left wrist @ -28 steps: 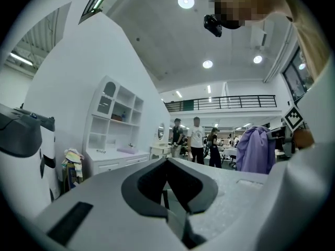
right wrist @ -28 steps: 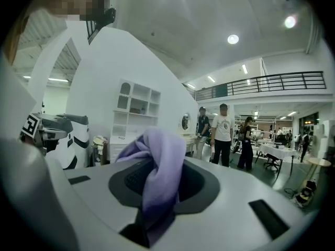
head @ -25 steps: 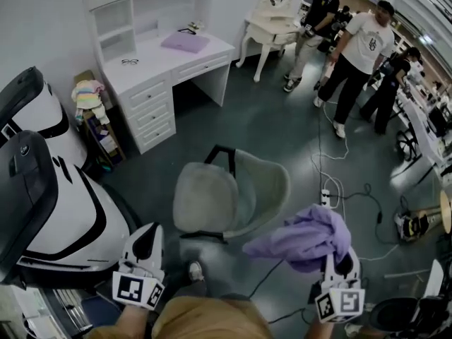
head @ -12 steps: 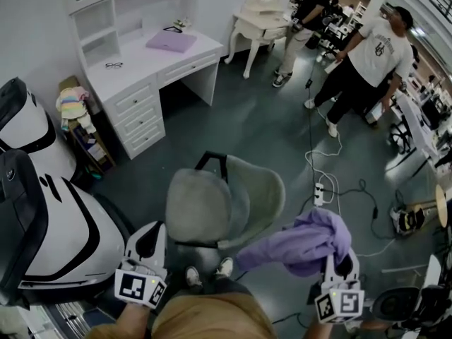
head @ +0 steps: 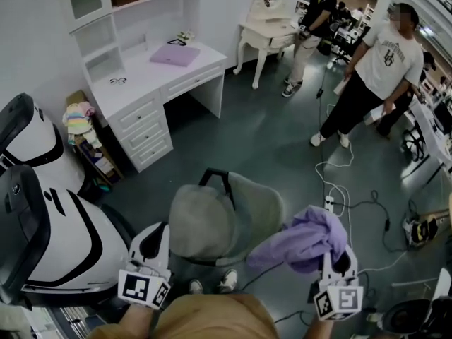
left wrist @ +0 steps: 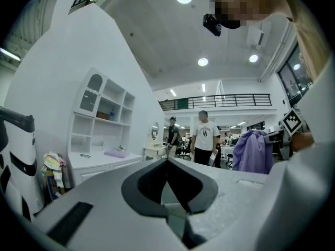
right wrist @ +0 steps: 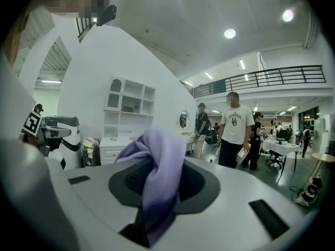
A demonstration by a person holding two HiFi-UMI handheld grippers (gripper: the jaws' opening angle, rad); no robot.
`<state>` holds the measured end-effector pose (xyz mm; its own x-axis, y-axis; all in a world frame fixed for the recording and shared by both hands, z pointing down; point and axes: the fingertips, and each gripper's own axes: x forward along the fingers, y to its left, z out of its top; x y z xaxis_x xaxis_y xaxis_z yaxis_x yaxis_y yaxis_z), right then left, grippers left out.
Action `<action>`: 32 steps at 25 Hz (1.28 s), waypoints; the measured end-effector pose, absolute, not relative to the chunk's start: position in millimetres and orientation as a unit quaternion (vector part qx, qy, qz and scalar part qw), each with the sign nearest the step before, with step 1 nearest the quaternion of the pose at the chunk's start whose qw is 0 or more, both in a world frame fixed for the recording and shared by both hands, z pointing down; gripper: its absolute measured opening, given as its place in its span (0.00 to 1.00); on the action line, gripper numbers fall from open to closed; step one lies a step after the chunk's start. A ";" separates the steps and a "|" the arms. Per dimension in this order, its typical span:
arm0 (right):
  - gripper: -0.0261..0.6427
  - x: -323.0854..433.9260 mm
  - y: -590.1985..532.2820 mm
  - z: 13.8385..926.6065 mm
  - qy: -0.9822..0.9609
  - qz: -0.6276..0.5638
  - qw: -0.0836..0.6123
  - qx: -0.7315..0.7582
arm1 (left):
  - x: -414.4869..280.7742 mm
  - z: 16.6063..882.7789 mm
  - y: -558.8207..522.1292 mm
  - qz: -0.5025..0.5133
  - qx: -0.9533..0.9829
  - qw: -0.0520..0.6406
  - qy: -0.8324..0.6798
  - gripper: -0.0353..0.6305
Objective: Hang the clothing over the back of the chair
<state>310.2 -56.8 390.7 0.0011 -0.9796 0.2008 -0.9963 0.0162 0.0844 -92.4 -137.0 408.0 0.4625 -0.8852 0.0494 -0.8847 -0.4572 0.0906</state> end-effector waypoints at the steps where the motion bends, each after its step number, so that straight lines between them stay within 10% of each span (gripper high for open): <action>1: 0.20 315.0 -61.4 392.3 -0.705 0.042 0.104 0.700 | -89.7 406.8 -141.3 -0.002 0.852 0.050 -0.521 0.06; 32: 0.20 408.1 -167.6 471.2 -0.673 0.056 0.172 0.718 | -79.5 412.3 -166.7 0.031 0.816 0.052 -0.575 0.06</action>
<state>408.1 -167.6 471.2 0.0887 -0.9461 0.3114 -0.9846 -0.0360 0.1712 -79.5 -166.7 412.3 0.3365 -0.9352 0.1107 -0.9417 -0.3332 0.0479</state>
